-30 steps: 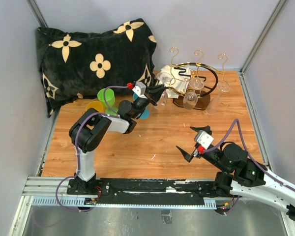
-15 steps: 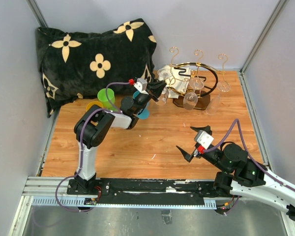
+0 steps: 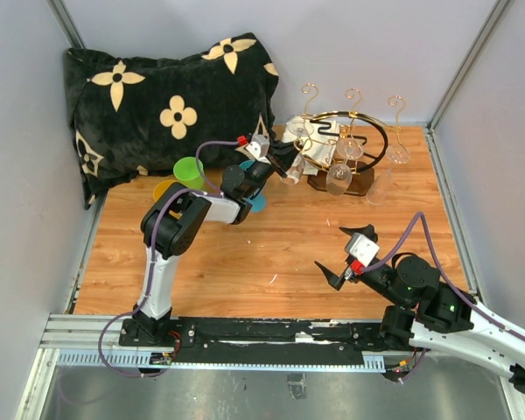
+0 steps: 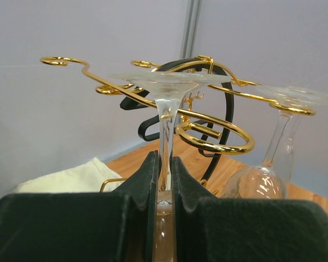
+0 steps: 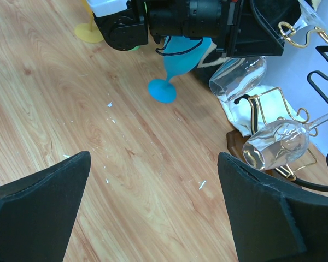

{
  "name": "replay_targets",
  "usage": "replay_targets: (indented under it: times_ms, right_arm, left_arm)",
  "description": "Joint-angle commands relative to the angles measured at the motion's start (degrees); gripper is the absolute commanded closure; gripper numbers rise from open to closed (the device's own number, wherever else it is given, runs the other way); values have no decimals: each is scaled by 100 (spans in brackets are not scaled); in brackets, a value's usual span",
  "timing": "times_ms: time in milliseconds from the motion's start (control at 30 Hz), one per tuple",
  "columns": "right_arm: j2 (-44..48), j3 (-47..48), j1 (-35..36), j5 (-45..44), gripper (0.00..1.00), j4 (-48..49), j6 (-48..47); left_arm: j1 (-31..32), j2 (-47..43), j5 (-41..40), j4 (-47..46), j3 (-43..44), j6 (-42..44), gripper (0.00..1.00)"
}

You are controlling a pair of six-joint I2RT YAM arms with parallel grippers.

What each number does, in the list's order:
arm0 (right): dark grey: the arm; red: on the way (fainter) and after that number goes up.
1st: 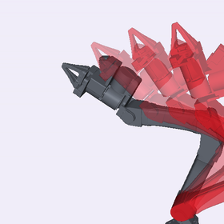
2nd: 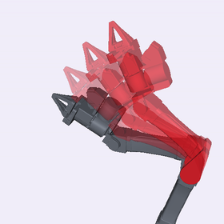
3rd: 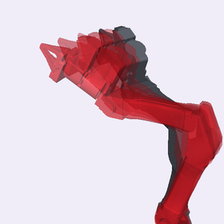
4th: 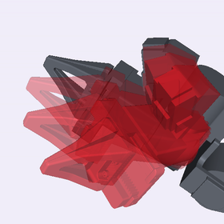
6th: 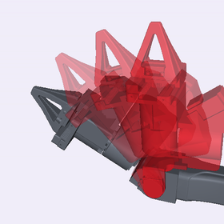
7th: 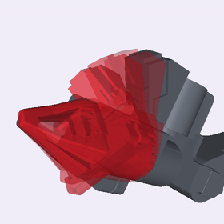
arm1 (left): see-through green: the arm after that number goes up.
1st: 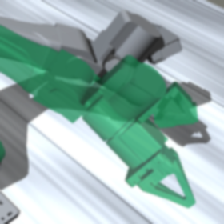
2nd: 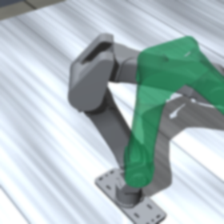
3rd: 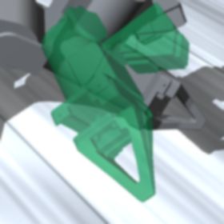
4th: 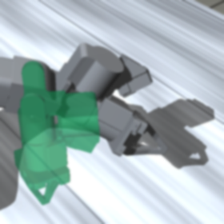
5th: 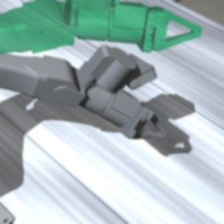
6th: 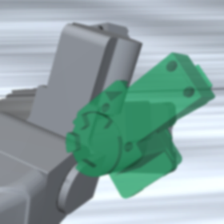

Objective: Place the wine glass upside down on the wine glass rack
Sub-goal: Turn the wine glass upside down at the wine rack.

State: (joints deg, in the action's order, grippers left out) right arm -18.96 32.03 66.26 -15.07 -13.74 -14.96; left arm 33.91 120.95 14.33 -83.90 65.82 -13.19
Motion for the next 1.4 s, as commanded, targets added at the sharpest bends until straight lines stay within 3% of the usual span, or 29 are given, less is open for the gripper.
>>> replay_targets:
  times_ms: [0, 700, 1367]
  right_arm:
    - [59, 39, -43, 59, 0, -45, 56]
    - [110, -30, -43, -127, 2, -49, 169]
    - [118, -93, -43, -39, 2, -30, 182]
  left_arm:
    - [-20, 116, 153, -251, 323, 2, 100]
    - [-15, 437, 980, -382, 722, -394, 100]
    - [-16, -168, 1272, -850, -140, -440, 99]
